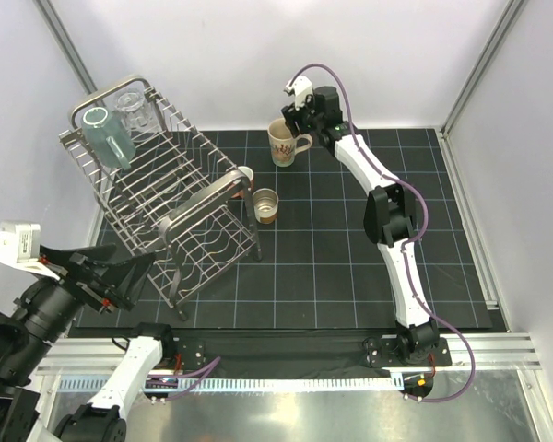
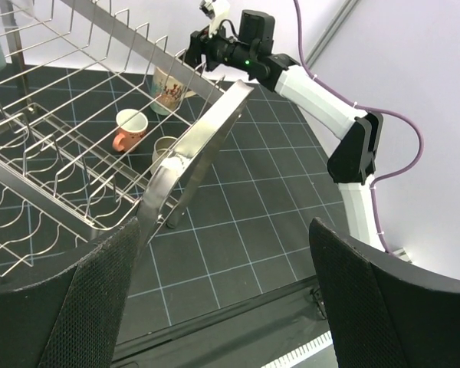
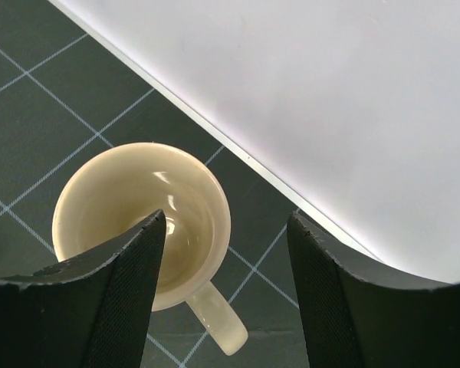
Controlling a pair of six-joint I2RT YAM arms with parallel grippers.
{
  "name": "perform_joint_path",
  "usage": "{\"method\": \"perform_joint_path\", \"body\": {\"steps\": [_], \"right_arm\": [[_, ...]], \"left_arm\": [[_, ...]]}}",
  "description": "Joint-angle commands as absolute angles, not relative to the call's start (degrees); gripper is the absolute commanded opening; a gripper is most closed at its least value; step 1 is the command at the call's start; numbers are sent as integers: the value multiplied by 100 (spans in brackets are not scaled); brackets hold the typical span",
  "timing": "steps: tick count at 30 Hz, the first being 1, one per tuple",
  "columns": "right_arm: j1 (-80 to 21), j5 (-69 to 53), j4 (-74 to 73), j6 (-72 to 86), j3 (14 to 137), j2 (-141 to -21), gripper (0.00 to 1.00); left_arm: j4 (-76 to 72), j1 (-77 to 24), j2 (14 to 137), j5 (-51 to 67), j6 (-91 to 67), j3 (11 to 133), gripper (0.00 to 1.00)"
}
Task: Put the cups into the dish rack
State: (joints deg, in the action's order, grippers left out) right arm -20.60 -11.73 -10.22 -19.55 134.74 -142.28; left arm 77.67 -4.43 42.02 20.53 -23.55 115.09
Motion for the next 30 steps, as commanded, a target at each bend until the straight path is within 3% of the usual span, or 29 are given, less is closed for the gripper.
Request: {"method": "perform_joint_path", "body": {"steps": [1, 30], "right_arm": [[-2197, -1055, -773, -1828, 13799, -13853, 65], [-2865, -747, -1661, -1327, 13377, -13509, 58]], "left_arm": [[8148, -439, 4254, 2056, -2347, 11461, 87], [8218, -519, 4438, 2127, -1951, 11435, 87]]}}
